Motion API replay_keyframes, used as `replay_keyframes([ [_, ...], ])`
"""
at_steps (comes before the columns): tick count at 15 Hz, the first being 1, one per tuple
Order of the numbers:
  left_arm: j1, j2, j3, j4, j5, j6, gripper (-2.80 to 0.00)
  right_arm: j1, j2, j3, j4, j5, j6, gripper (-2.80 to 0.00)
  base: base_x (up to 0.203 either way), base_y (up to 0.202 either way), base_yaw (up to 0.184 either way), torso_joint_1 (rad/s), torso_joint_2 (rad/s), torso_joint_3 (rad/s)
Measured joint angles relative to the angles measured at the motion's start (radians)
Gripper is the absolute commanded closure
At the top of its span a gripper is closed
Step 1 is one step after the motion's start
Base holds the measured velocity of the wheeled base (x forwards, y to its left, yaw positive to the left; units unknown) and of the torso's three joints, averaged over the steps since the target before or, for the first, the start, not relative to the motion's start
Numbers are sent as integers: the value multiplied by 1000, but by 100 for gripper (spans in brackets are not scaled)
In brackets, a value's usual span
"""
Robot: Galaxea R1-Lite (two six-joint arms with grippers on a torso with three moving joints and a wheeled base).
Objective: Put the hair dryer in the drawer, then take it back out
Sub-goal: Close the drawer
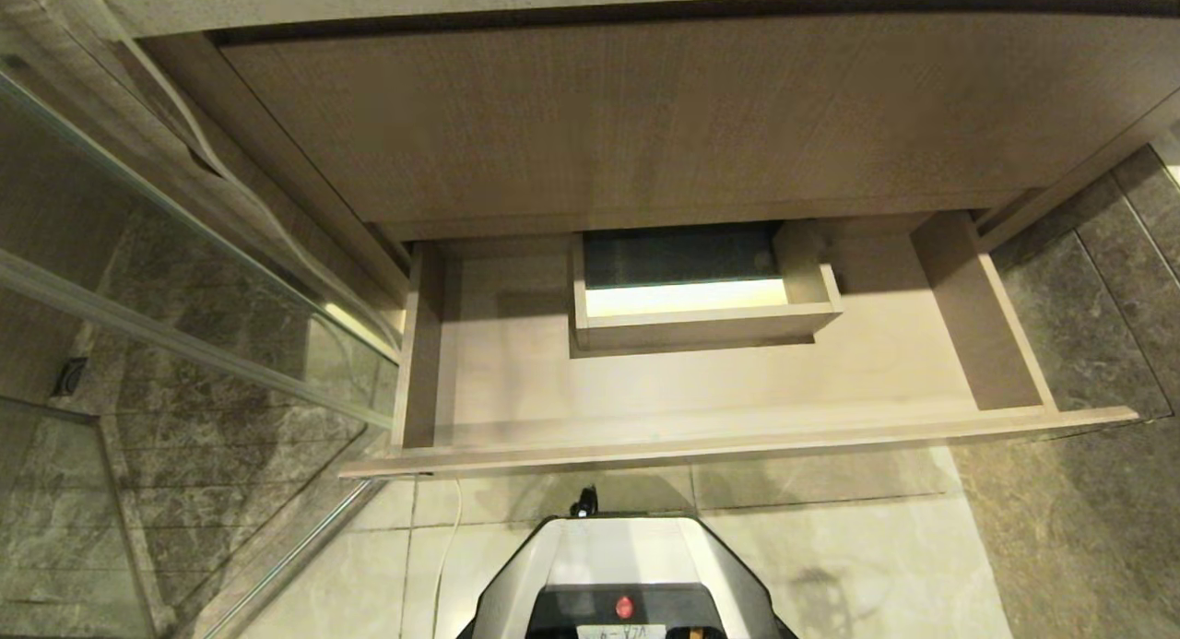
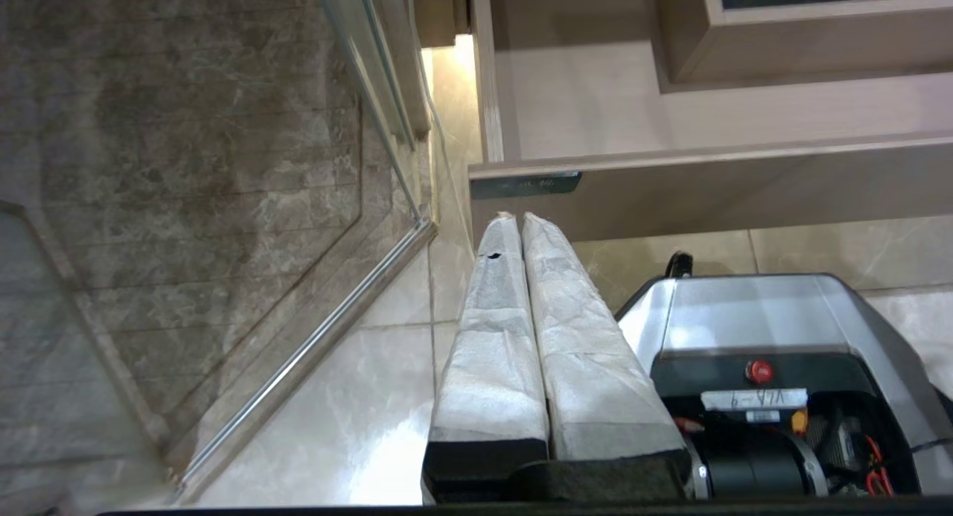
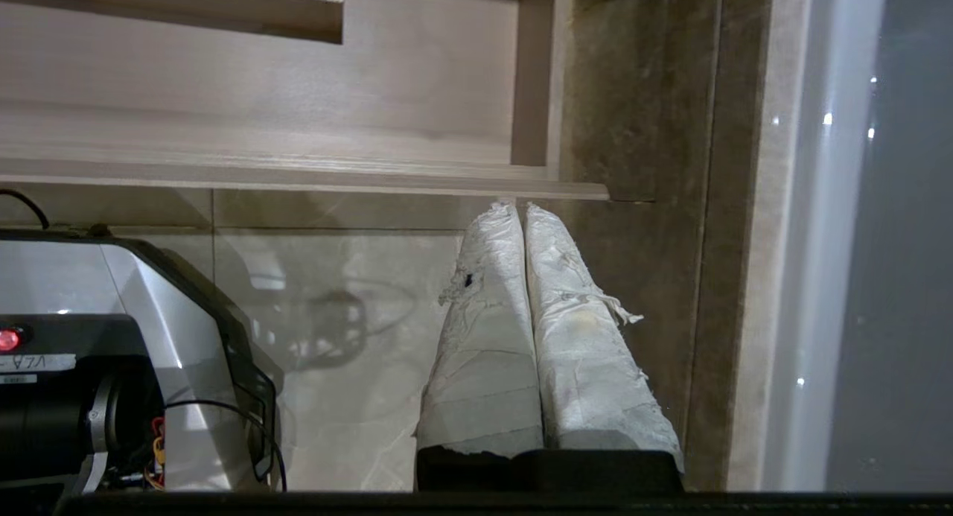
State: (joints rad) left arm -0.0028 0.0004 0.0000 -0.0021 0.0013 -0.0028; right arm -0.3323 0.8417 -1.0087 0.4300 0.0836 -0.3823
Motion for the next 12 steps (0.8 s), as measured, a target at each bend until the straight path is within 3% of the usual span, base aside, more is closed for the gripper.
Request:
replay_keyframes([
  [7, 0, 0, 0, 2, 0, 0, 0, 22, 60, 54, -26, -2, -2, 0, 0, 0, 0, -91, 400, 294],
  [12, -1, 0, 0, 0, 0, 0, 0, 44, 178, 64, -34, -72, -61, 0, 0, 0, 0, -37, 399, 363],
])
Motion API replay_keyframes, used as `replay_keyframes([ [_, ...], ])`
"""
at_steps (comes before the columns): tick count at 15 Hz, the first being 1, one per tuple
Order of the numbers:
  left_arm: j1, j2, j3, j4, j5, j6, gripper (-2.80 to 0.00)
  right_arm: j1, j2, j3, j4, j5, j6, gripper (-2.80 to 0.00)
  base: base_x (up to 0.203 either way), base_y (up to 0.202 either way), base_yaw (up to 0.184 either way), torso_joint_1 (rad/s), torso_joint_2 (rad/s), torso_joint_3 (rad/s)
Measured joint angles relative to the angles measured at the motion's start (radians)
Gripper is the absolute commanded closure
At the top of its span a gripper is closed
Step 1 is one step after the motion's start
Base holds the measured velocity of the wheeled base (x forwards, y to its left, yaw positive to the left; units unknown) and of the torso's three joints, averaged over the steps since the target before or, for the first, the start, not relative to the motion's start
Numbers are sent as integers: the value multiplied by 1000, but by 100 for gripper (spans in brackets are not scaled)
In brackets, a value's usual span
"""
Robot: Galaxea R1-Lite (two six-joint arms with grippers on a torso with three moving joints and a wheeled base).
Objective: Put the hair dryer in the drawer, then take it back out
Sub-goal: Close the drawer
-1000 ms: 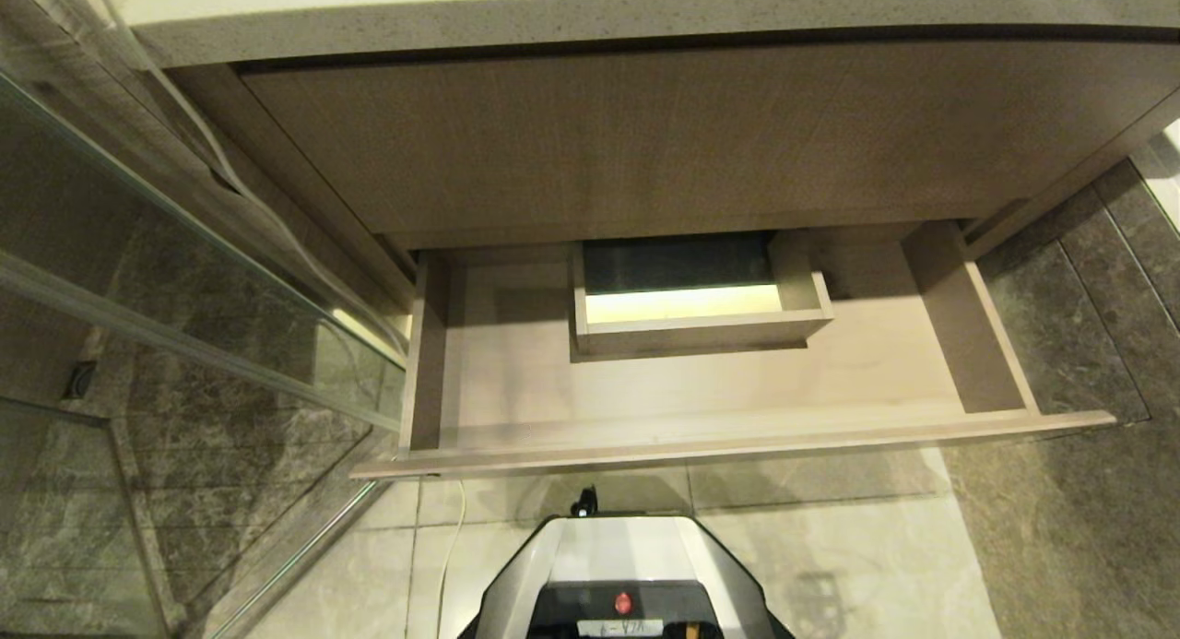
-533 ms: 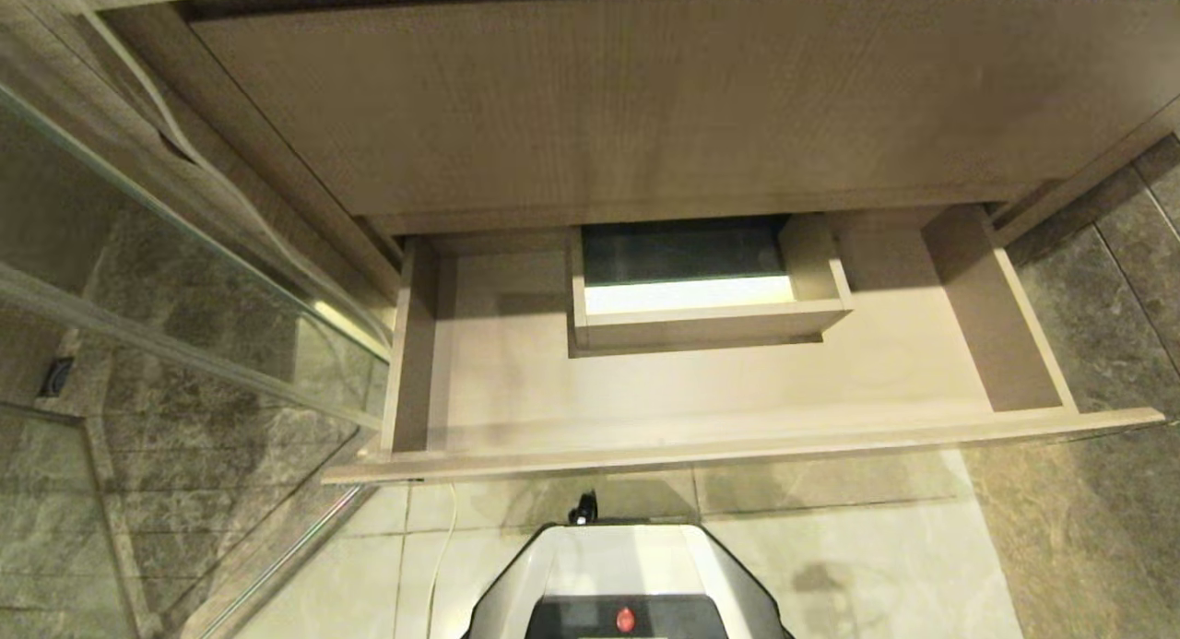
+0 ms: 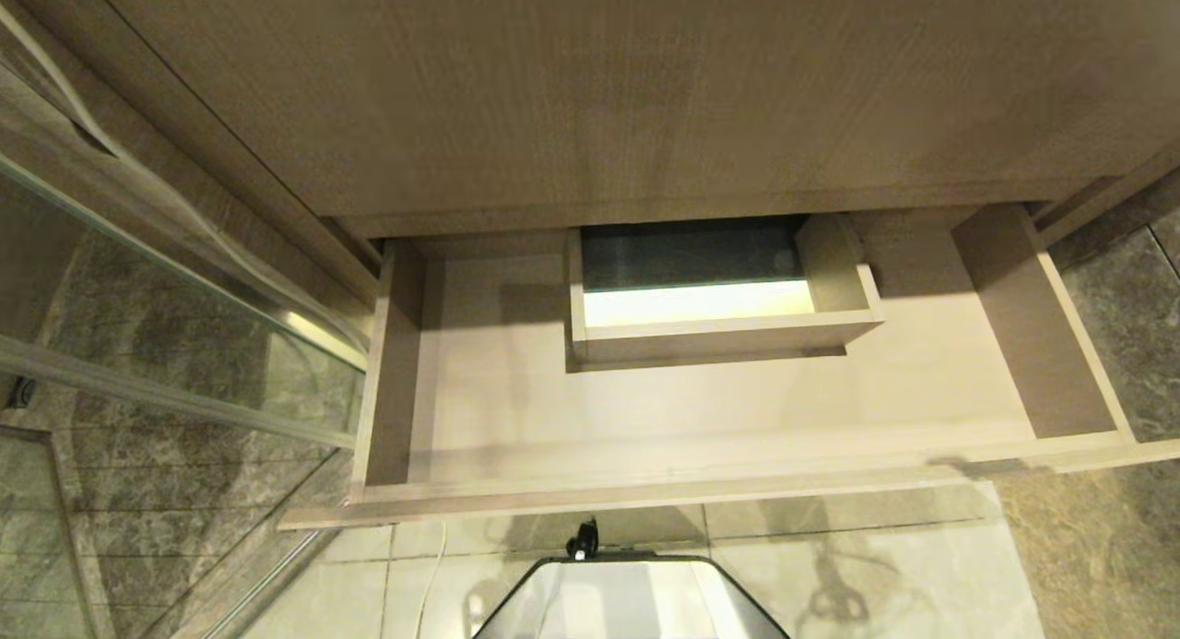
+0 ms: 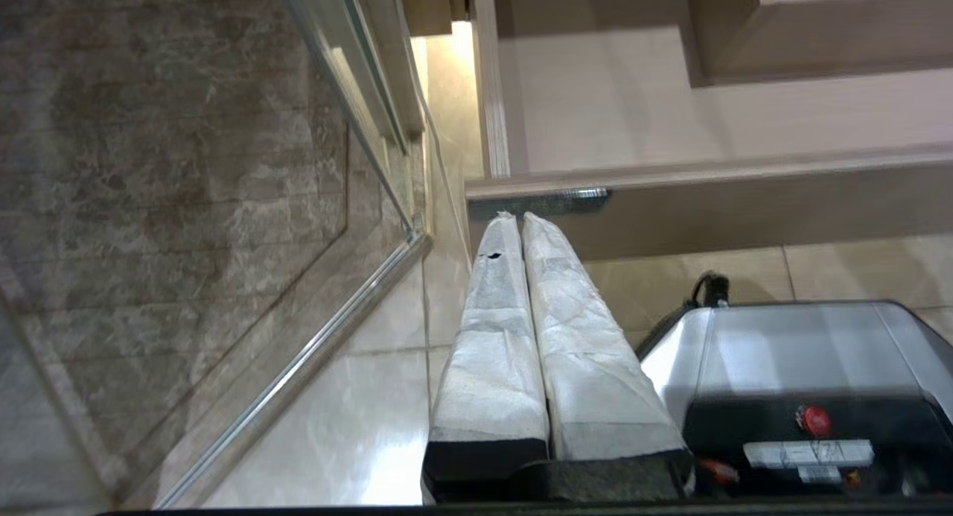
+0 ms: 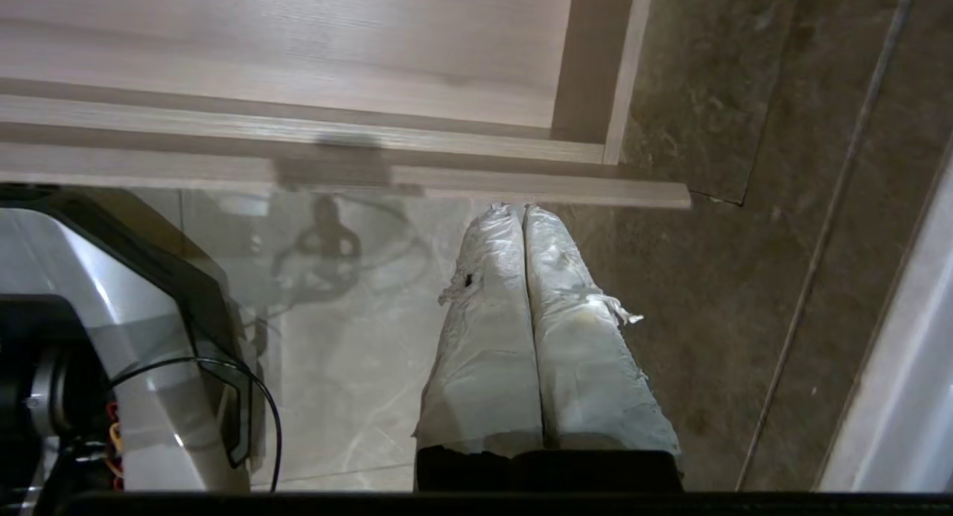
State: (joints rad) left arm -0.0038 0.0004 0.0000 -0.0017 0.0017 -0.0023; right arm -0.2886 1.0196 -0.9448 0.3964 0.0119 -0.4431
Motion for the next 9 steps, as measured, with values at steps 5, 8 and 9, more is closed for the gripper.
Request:
replay_keyframes([
  [5, 1, 0, 0, 2, 0, 0, 0, -6, 138, 7, 47, -4, -2, 0, 0, 0, 0, 63, 205, 307],
  [8, 1, 0, 0, 0, 0, 0, 0, -17, 270, 6, 95, -7, -22, 0, 0, 0, 0, 83, 46, 110],
  [9, 1, 0, 0, 0, 0, 0, 0, -17, 318, 5, 104, -21, -34, 0, 0, 0, 0, 49, 51, 41],
])
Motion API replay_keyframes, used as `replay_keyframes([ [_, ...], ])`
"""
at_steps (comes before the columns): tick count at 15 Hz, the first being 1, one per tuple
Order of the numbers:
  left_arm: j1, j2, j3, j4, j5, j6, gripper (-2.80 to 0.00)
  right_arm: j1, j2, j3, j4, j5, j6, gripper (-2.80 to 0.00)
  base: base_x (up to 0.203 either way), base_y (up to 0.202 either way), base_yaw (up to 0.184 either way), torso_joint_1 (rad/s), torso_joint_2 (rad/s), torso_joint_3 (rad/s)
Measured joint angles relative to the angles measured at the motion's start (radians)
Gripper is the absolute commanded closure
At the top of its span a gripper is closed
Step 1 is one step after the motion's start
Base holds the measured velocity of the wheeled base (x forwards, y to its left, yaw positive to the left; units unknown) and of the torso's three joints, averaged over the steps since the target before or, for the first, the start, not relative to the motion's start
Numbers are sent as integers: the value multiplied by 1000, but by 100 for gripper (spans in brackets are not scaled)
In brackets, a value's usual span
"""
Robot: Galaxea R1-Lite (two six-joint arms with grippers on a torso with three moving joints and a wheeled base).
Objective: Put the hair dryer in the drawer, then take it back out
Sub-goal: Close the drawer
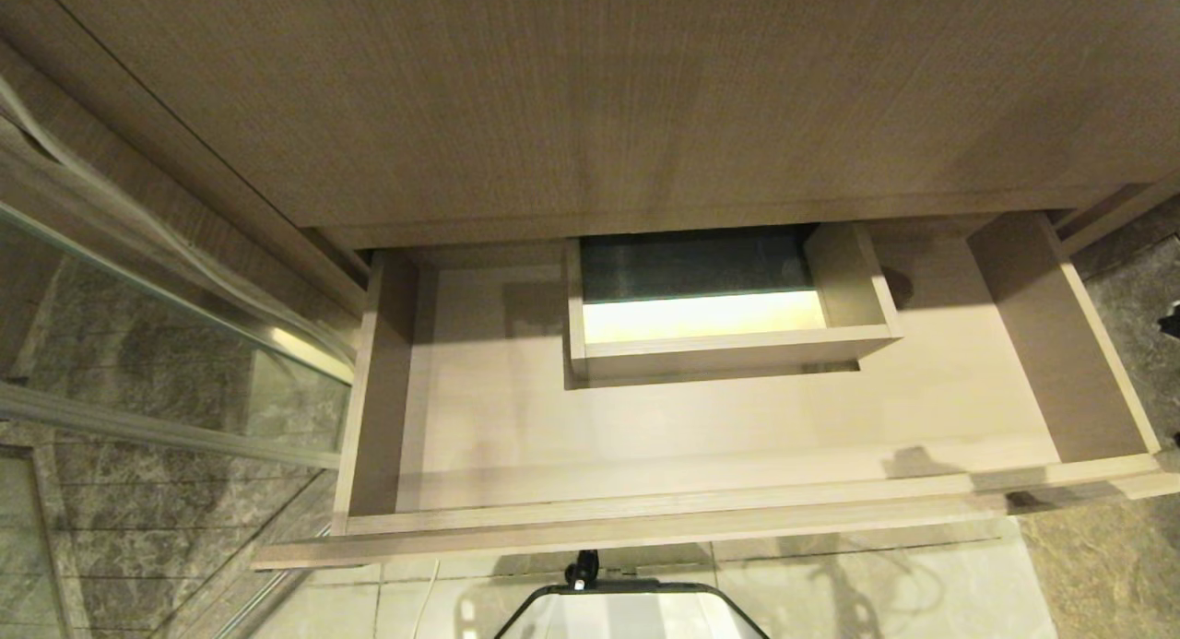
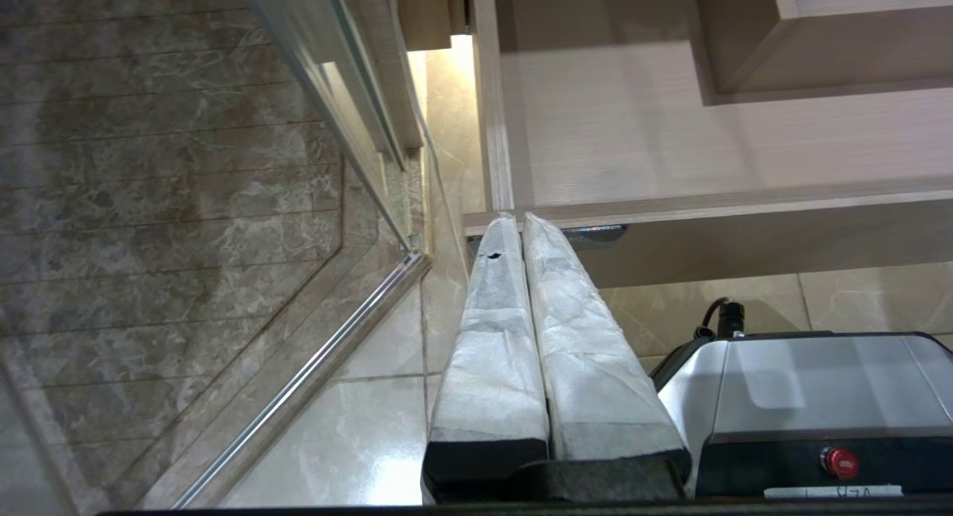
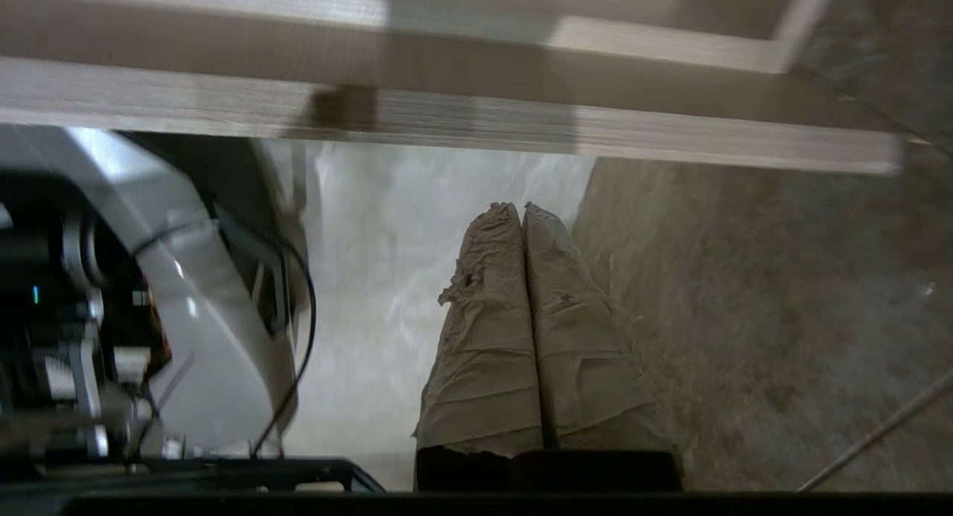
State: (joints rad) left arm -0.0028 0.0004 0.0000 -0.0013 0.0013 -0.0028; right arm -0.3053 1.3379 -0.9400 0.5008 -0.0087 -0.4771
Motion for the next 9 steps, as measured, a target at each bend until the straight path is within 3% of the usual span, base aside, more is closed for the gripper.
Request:
replay_keyframes([
  [6, -1, 0, 0, 0, 0, 0, 0, -49, 225, 2, 89, -184, -97, 0, 0, 0, 0, 9, 11, 22],
  [9, 0, 0, 0, 0, 0, 0, 0, -57, 297, -9, 87, -224, -134, 0, 0, 0, 0, 0, 0, 0],
])
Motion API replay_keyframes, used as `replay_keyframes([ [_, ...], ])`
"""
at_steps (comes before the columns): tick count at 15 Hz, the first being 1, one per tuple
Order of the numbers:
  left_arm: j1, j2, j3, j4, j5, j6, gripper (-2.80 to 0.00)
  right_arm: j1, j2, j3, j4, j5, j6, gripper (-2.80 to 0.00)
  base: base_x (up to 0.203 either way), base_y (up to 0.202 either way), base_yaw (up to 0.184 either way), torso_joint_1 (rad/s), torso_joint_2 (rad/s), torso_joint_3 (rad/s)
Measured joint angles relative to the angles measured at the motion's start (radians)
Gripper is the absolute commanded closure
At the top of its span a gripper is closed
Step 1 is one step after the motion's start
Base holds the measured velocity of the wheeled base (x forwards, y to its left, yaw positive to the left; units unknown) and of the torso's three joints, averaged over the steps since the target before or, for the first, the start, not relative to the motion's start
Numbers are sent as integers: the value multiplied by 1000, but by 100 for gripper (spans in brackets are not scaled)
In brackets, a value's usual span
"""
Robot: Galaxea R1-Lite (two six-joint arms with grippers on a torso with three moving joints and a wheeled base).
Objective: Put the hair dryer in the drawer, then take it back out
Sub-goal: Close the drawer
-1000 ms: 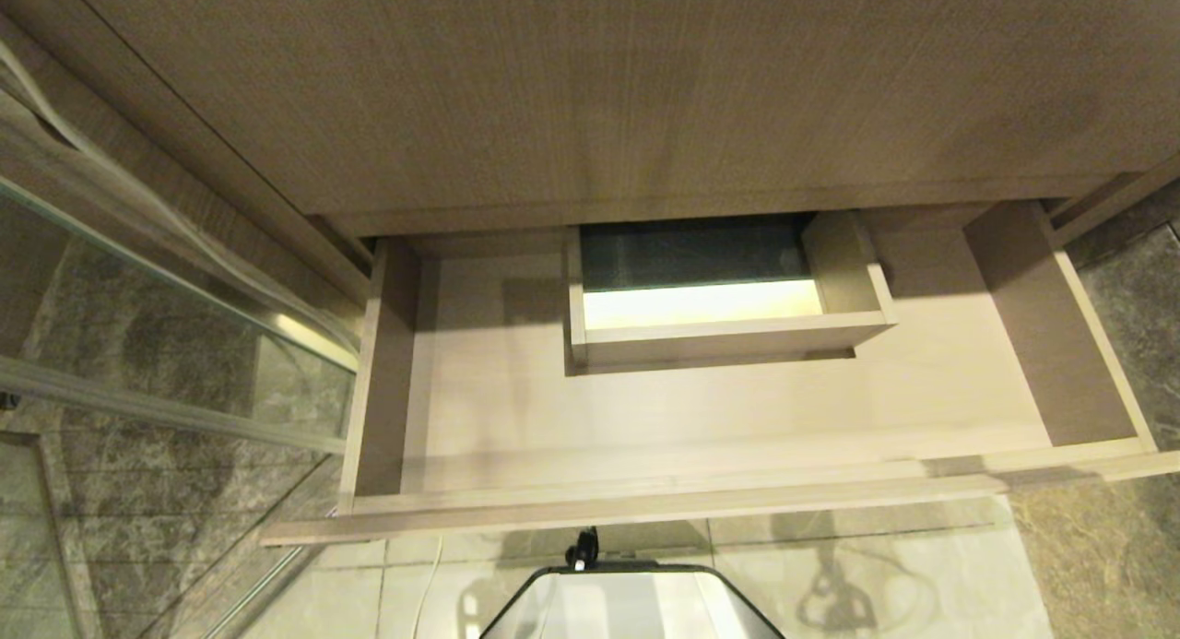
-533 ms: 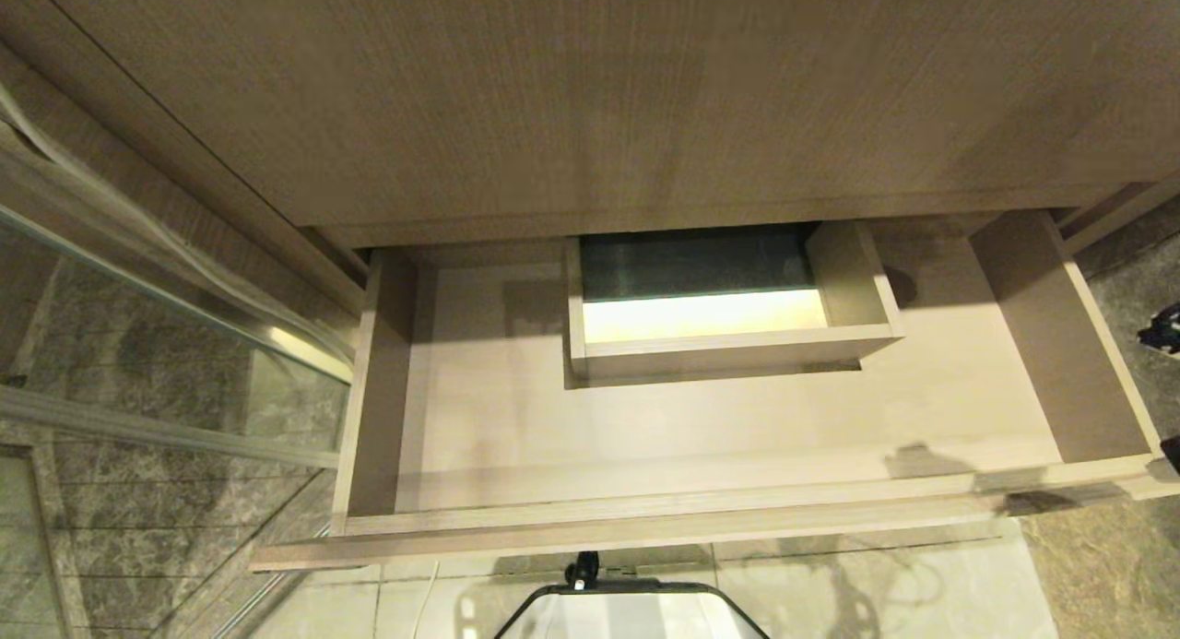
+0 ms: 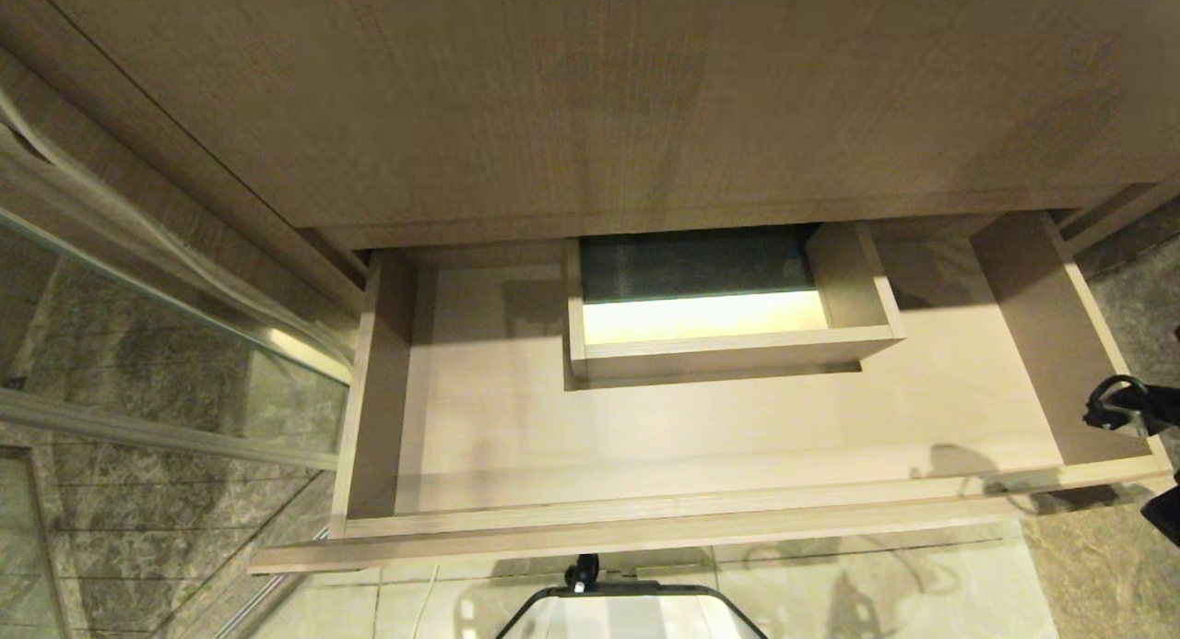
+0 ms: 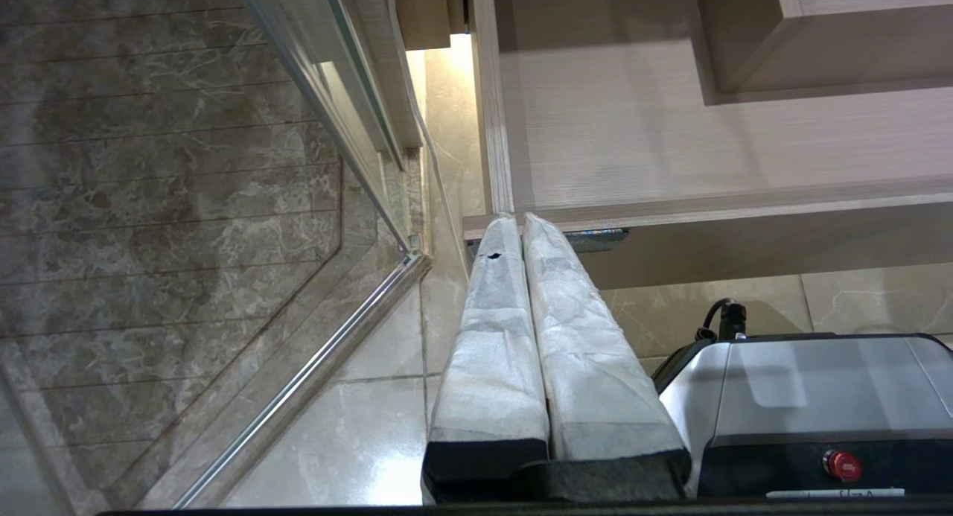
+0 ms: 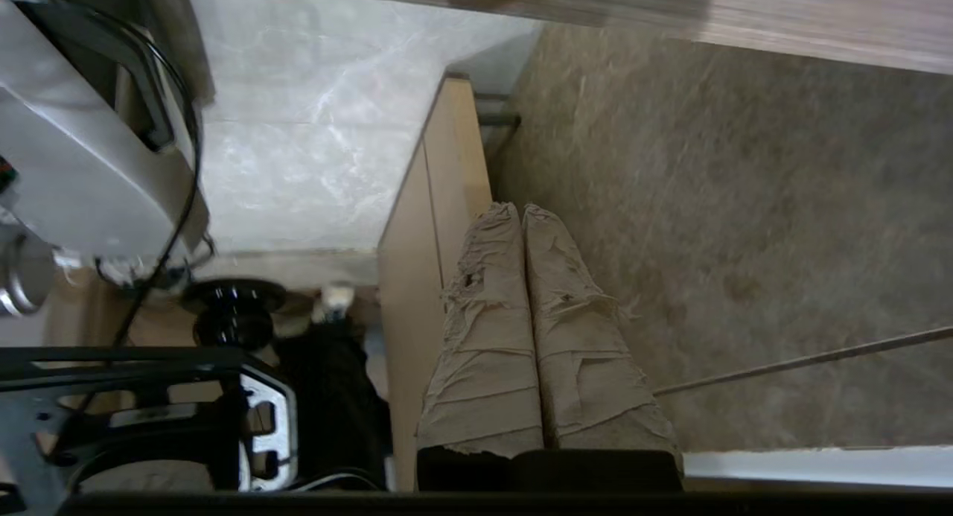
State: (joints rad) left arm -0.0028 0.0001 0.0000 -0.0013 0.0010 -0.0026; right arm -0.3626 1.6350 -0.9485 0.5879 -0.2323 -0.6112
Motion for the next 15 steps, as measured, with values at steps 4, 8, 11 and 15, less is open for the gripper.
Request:
replay_keyframes([
  [4, -1, 0, 0, 0, 0, 0, 0, 0, 59, -2, -43, -2, 3, 0, 0, 0, 0, 0, 0, 0],
  [8, 0, 0, 0, 0, 0, 0, 0, -1, 110, -16, -135, 10, 10, 0, 0, 0, 0, 0, 0, 0],
  [11, 0, 0, 0, 0, 0, 0, 0, -7, 128, -49, -141, 52, 10, 0, 0, 0, 0, 0, 0, 0],
  [15, 0, 0, 0, 0, 0, 0, 0, -29, 118, -103, -146, 123, 10, 0, 0, 0, 0, 0, 0, 0],
])
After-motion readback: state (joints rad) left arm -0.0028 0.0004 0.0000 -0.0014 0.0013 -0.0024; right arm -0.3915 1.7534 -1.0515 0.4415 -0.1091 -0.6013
